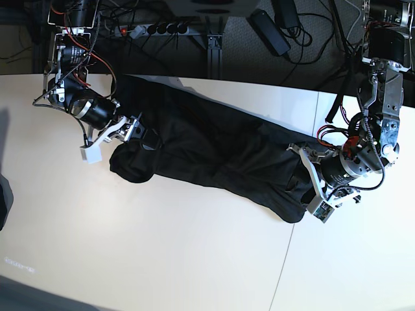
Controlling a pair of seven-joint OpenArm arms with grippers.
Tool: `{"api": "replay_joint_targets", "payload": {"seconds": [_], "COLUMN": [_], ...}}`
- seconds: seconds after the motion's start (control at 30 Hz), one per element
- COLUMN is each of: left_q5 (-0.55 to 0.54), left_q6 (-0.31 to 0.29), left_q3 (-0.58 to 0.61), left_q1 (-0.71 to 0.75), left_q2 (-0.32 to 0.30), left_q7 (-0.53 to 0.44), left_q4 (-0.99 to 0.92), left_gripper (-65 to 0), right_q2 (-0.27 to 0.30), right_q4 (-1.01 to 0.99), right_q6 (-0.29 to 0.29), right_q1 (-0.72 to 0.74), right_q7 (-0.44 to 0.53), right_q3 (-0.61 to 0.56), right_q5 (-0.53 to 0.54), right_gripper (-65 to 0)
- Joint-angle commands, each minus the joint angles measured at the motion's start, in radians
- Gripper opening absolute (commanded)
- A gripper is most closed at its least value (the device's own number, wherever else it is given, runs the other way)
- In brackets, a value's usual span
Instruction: Fold the T-shirt properly
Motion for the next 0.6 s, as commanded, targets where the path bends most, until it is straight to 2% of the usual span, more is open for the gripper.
{"api": "replay_joint_targets", "payload": {"seconds": [0.0,0.17,0.2,0.23,0.3,0.33,0.43,0.57], "left_q5": [-0.007,0.006,0.008,0.01,0.011,0.01,0.011,0.01], "left_q6": [0.016,0.016,0.016,0.016,0.016,0.016,0.086,0.095], "left_q3": [-0.007,-0.007,-0.007,-0.007,-0.008,-0.008,-0.011,-0.05], "left_q1": [-0.017,-0.017,-0.017,-0.017,-0.017,-0.017,-0.017,-0.016], "left_q2": [-0.009,-0.009,-0.009,-0.009,-0.01,-0.014,-0.029,-0.037], "left_q7": [-0.022,-0.021,-0.021,-0.021,-0.021,-0.021,-0.026,-0.028], "left_q4": [0.013,0.013,0.013,0.013,0.013,0.013,0.013,0.013], "left_gripper": [-33.8,-33.9,-33.9,-33.9,-34.7,-37.5,-47.3,-48.7], "right_q2": [0.003,0.004,0.004,0.004,0.004,0.004,0.005,0.024], "right_q4": [-0.004,-0.004,-0.004,-0.004,-0.004,-0.004,-0.004,-0.004], "right_q6": [0.062,0.062,0.062,0.062,0.063,0.063,0.063,0.062], "right_q1": [-0.009,-0.009,-0.009,-0.009,-0.009,-0.009,-0.006,-0.006], "right_q7": [-0.049,-0.044,-0.04,-0.039,-0.03,-0.024,-0.011,0.047], "right_q3": [-0.009,-0.011,-0.011,-0.011,-0.011,-0.011,-0.009,0.01], "right_q5": [-0.071,-0.097,-0.104,-0.105,-0.115,-0.127,-0.195,-0.262], "right_gripper": [-21.8,-22.3,-26.7,-34.8,-54.5,-63.9,-65.0,-65.0]}}
